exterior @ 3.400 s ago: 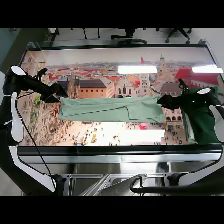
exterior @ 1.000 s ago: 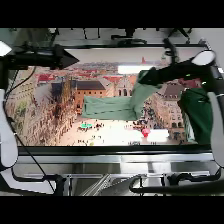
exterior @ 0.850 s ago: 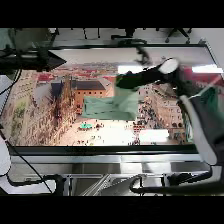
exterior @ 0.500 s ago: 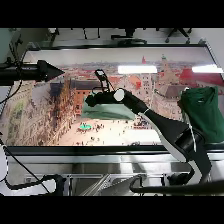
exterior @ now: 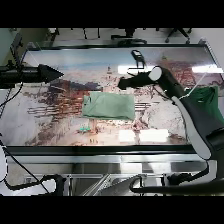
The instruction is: Fold the shirts.
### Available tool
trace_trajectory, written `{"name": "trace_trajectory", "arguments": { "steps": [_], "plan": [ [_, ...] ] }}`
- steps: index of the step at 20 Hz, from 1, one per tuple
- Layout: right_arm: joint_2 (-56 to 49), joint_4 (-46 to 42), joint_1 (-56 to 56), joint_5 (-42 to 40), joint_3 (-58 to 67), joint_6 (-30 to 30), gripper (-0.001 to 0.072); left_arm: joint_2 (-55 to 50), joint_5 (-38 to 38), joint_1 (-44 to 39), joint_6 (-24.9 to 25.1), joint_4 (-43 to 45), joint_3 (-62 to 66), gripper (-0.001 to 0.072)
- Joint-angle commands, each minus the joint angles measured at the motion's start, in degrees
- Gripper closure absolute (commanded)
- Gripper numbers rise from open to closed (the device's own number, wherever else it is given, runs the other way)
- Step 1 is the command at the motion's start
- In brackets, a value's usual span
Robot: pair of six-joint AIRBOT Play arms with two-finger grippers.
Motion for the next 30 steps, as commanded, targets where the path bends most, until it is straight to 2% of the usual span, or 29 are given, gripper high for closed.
{"name": "trace_trajectory", "arguments": {
  "steps": [1,6,12,13,14,15,16,17,23,30],
  "plan": [
    [-1.8,-4.8,-8.0,10.4,-2.5,5.7,0.0079,0.0,0.3,0.0,0.5,0.1,0.0,0.0692],
    [-9.5,0.1,-9.5,12.8,-4.4,3.2,0.0079,0.0,-0.3,0.0,0.5,0.1,0.0,0.0691],
    [-15.9,21.0,-8.6,14.9,-4.3,-8.2,0.0083,0.0,-0.7,0.0,0.5,0.1,0.0,0.0691],
    [-16.3,24.0,-8.4,14.9,-4.3,-9.6,0.0133,0.0,-0.7,-0.2,0.5,0.1,0.0,0.0692],
    [-16.7,27.0,-8.3,14.9,-4.3,-11.6,0.0265,0.0,-0.7,-0.2,0.5,0.1,-0.1,0.0691],
    [-16.9,29.5,-8.2,14.9,-4.3,-12.7,0.029,0.0,-0.7,-0.2,0.5,0.1,-0.1,0.0691],
    [-17.2,31.8,-8.3,15.2,-4.3,-13.9,0.0435,0.0,-0.7,-0.2,0.5,0.1,-0.1,0.0691],
    [-17.1,33.7,-8.3,15.9,-4.3,-15.1,0.0698,0.0,-0.7,-0.2,0.5,0.1,-0.1,0.0691],
    [-9.9,42.0,-14.3,17.2,-2.3,-17.5,0.0694,0.0,-1.0,-0.2,0.4,0.1,0.0,0.0691],
    [8.5,41.0,-37.5,15.1,-1.2,-9.7,0.0694,0.0,-3.3,-0.2,0.5,-0.1,0.0,0.0691]
  ]
}}
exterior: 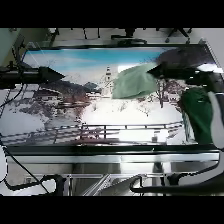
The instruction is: Fold the shirts.
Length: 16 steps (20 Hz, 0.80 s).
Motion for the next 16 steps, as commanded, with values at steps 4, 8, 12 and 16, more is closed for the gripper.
{"name": "trace_trajectory", "arguments": {
  "steps": [4,8,12,16],
  "plan": [
    [15.4,-7.0,-24.1,-1.0,0.3,12.0,0.0694,0.0,-0.6,0.0,0.2,-4.2,0.0,0.0691],
    [22.7,-15.0,-36.9,5.3,0.3,19.8,0.0693,0.0,-0.4,-0.1,0.8,-5.8,0.0,0.0691],
    [27.7,-33.8,-44.2,14.7,-0.3,27.2,0.0694,0.0,-0.6,-0.1,1.6,-5.8,0.0,0.0691],
    [30.5,-49.0,-44.5,19.0,-8.6,30.1,0.0694,0.0,-0.6,-0.3,2.0,-5.8,0.0,0.0691]
  ]
}}
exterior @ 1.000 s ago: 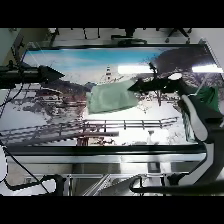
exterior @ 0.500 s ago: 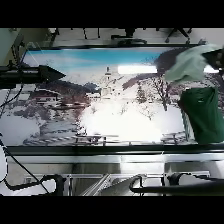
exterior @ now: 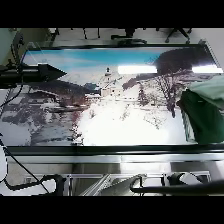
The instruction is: Fold the shirts.
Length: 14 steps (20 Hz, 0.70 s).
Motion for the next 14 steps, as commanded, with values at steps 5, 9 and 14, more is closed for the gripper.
{"name": "trace_trajectory", "arguments": {
  "steps": [5,9,14],
  "plan": [
    [1.3,-18.5,-1.5,2.6,-14.8,2.6,0.0689,0.0,0.2,-2.1,1.0,-0.2,0.0,0.0691],
    [-2.2,-21.1,-1.5,2.1,-14.2,-3.2,0.0282,0.0,0.7,-2.6,1.0,-0.2,0.0,0.069],
    [-3.4,-11.5,2.2,-3.3,-6.1,-3.1,0.0288,0.0,1.4,-2.1,0.8,-0.3,0.0,0.0691]
  ]
}}
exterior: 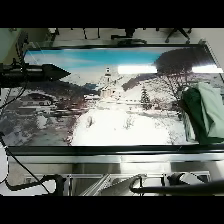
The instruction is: Fold the shirts.
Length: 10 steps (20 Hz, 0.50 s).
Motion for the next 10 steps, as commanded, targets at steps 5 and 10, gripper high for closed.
{"name": "trace_trajectory", "arguments": {
  "steps": [5,10],
  "plan": [
    [-0.4,8.1,19.7,-4.7,2.6,-2.0,0.0692,0.2,-2.7,1.9,-0.2,0.1,-0.1,0.0693],
    [2.3,2.9,43.2,-8.0,-6.6,-1.7,0.0693,10.7,0.7,0.9,-0.1,3.2,-15.2,0.0695]
  ]
}}
